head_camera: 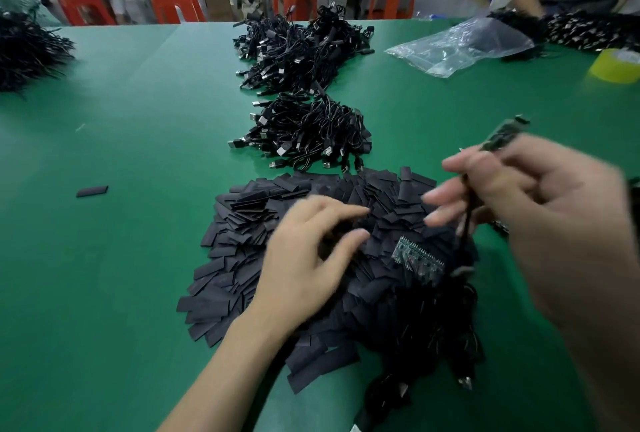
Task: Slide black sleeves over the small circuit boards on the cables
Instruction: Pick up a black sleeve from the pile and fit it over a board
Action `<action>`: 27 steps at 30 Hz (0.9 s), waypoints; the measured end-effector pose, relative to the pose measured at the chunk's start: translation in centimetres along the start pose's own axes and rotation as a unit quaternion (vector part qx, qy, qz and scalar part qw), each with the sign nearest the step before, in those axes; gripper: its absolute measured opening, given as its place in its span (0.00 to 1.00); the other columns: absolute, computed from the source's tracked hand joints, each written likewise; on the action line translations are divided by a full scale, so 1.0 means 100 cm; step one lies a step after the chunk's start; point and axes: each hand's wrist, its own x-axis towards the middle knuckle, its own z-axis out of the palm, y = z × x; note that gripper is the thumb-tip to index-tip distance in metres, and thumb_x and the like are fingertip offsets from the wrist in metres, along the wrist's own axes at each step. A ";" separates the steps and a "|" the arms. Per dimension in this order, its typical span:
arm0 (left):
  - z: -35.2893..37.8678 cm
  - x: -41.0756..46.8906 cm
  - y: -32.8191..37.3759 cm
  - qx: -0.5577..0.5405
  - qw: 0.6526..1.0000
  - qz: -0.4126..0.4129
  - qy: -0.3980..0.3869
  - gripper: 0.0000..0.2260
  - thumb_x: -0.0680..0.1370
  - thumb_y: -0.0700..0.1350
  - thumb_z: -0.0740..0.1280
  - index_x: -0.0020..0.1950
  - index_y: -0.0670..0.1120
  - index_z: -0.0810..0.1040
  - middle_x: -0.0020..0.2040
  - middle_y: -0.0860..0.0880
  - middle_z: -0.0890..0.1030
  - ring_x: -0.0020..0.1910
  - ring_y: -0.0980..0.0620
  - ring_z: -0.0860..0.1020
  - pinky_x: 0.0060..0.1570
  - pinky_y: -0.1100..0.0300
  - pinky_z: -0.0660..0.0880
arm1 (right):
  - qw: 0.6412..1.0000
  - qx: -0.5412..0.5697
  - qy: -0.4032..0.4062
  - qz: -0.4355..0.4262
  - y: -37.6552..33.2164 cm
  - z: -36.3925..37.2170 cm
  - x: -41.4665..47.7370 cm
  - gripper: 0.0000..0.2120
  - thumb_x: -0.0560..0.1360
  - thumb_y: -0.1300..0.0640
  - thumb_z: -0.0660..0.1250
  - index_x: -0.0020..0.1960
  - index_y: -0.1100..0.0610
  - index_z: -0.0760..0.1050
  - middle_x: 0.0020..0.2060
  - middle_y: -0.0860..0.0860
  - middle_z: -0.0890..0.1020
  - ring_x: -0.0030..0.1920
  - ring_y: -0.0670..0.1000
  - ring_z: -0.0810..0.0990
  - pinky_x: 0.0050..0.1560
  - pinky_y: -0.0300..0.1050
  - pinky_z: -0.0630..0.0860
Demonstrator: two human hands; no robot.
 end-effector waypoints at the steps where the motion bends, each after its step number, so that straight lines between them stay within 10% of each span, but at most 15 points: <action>1: 0.002 -0.002 0.005 -0.075 0.996 0.025 -0.047 0.12 0.81 0.48 0.70 0.63 0.49 0.83 0.58 0.55 0.82 0.59 0.55 0.79 0.61 0.56 0.74 | 1.000 0.015 0.009 0.026 0.002 0.003 0.001 0.09 0.77 0.45 0.69 0.45 0.48 0.84 0.39 0.52 0.88 0.34 0.53 0.87 0.31 0.43 0.82; 5: 0.009 -0.010 0.016 -0.219 0.963 -0.006 -0.156 0.11 0.80 0.42 0.70 0.61 0.44 0.84 0.57 0.56 0.84 0.58 0.58 0.82 0.60 0.65 0.74 | 0.993 0.047 0.052 0.095 0.026 0.021 0.011 0.09 0.81 0.51 0.67 0.46 0.53 0.82 0.40 0.54 0.88 0.33 0.54 0.87 0.27 0.38 0.78; 11: 0.005 -0.012 0.013 -0.276 0.935 -0.086 -0.207 0.10 0.71 0.52 0.77 0.52 0.58 0.85 0.39 0.58 0.83 0.36 0.52 0.75 0.38 0.51 0.72 | 0.987 0.071 0.107 0.094 0.045 0.028 0.025 0.10 0.84 0.54 0.65 0.46 0.56 0.79 0.40 0.53 0.88 0.32 0.52 0.87 0.26 0.39 0.78; 23: 0.014 -0.010 0.014 -0.352 0.921 -0.161 -0.033 0.10 0.71 0.43 0.76 0.44 0.59 0.82 0.36 0.58 0.78 0.35 0.56 0.70 0.38 0.67 0.70 | 0.980 0.100 0.088 0.149 0.057 0.039 0.007 0.10 0.84 0.56 0.63 0.47 0.60 0.79 0.38 0.55 0.87 0.30 0.50 0.85 0.23 0.39 0.75; 27: 0.009 -0.013 0.013 -0.373 0.907 -0.127 -0.145 0.11 0.72 0.40 0.79 0.45 0.56 0.83 0.37 0.57 0.79 0.34 0.58 0.71 0.37 0.66 0.68 | 0.984 0.086 0.110 0.109 0.043 0.012 0.016 0.10 0.84 0.55 0.64 0.47 0.57 0.80 0.36 0.53 0.86 0.22 0.47 0.78 0.19 0.35 0.66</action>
